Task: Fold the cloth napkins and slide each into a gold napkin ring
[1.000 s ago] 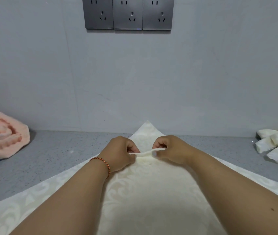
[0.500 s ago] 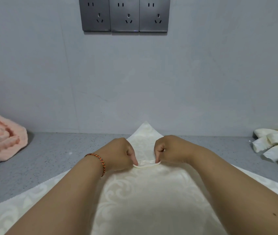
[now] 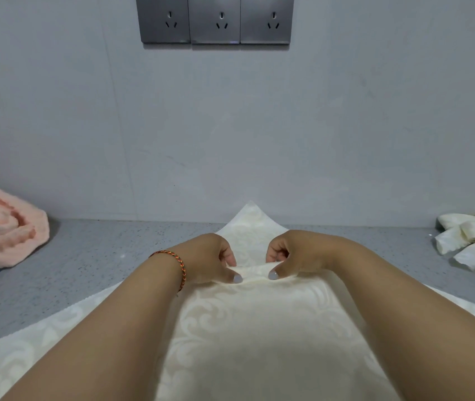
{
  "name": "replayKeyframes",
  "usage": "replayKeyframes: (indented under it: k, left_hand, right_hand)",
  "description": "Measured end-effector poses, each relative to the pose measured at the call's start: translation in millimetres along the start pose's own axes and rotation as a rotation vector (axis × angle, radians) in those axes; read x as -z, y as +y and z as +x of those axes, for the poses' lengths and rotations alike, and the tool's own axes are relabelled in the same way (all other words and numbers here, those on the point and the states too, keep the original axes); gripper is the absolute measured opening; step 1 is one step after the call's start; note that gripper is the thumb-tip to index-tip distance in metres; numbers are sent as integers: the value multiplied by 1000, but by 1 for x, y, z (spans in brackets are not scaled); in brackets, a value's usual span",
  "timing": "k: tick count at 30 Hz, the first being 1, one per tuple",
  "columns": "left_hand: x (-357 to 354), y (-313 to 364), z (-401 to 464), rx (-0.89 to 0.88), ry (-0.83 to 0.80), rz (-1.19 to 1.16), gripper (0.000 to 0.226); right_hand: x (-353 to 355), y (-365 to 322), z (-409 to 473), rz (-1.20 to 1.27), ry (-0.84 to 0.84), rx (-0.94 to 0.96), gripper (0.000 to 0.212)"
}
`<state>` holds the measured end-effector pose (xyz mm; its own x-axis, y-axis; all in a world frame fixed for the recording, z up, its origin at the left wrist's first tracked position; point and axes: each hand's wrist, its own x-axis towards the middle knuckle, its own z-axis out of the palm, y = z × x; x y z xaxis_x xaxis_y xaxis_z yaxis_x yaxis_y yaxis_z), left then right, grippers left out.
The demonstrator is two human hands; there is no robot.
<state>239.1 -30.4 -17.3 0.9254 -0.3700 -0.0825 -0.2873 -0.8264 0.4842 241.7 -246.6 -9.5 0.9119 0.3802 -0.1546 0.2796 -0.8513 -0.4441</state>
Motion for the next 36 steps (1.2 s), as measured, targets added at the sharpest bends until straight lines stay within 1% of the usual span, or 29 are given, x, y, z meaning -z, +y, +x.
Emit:
replayKeyframes:
  k: [2,3,7,11,13,15,18,19,21,24,26,28,29,33,36]
  left_hand:
    - [2,1,-1,-17,-19,19,15]
    - [3,2,-2,-23,-27,24,14]
    - [4,7,-4,-40,-21,29,18]
    - [5,9,-6,-47,12,50,25]
    - [7,12,-6,-62,-10,86,26]
    - [10,14,-8,-74,-51,126,25]
    - [13,17,-10,-43,-115,156,21]
    - [16,19,-11,-28,-133,158,17]
    - [21,22,-13,15,-173,129,2]
    - [26,21,-12,47,-237,96,17]
    - [22,19,-9,35,-208,140,17]
    - [16,16,-5,18,-178,167,13]
    - [13,15,-4,18,-177,180,15]
    - [14,16,-5,67,-184,250,36]
    - [15,20,-6,61,-187,316,32]
  right_hand:
    - [1,-2,-1,-35,5,16,15]
    - [1,-4,-2,-44,18,28,15]
    - [4,-14,-5,-113,64,83,19]
    - [4,-26,-9,-258,51,76,29]
    - [3,-31,-10,-317,26,69,31]
    - [3,-36,-12,-350,-3,55,29]
    - [5,-40,-14,-347,-60,18,22]
    - [6,-41,-15,-334,-72,0,20]
    - [10,-41,-16,-278,-97,-41,14]
    - [15,-40,-18,-206,-133,-66,10]
    - [14,-39,-17,-241,-125,-38,11]
    - [9,-36,-14,-271,-125,-22,15]
    - [7,-35,-13,-282,-120,-28,16]
    - [7,-32,-12,-314,-122,-104,32]
    - [10,-39,-11,-359,-172,-129,35]
